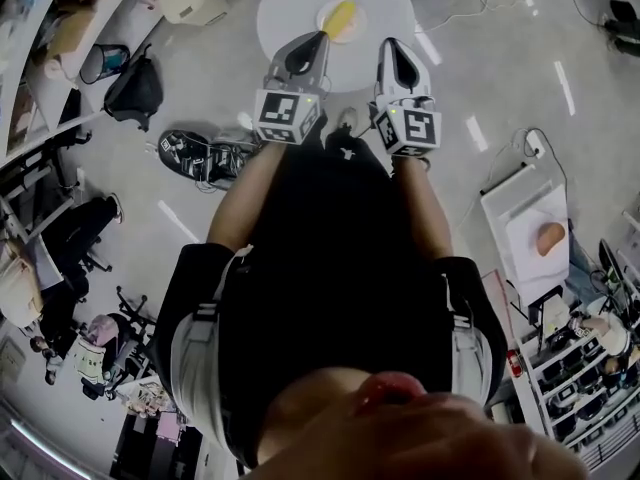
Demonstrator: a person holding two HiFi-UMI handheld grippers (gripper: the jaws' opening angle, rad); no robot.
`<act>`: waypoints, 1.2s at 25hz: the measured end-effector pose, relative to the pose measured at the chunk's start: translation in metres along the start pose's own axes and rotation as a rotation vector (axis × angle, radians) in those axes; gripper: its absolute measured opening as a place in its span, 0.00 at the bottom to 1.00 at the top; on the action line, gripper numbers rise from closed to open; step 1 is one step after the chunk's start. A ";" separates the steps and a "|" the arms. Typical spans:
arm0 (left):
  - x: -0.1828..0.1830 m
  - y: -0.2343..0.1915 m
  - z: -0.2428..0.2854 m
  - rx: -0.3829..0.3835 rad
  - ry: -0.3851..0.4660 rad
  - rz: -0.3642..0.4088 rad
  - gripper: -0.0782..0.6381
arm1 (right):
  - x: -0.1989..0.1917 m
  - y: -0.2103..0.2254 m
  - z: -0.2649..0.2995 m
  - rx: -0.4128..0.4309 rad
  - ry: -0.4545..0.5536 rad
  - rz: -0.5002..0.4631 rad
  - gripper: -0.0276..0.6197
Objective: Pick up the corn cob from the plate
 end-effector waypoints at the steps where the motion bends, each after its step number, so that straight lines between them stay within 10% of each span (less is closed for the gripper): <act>1: -0.004 -0.005 0.005 0.001 -0.007 -0.005 0.12 | -0.003 0.003 0.004 -0.010 -0.003 -0.001 0.05; 30: -0.141 -0.096 0.103 -0.058 -0.311 -0.121 0.25 | -0.103 0.048 0.090 -0.151 -0.163 0.040 0.05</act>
Point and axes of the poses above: the fingertips, and each gripper's own axes: z forward along the fingers, y to its right, x out of its top, the point moved 8 cm from there along -z, backward along the fingers, and after that the axes turned 12 degrees about y, right-handed, at the moved point
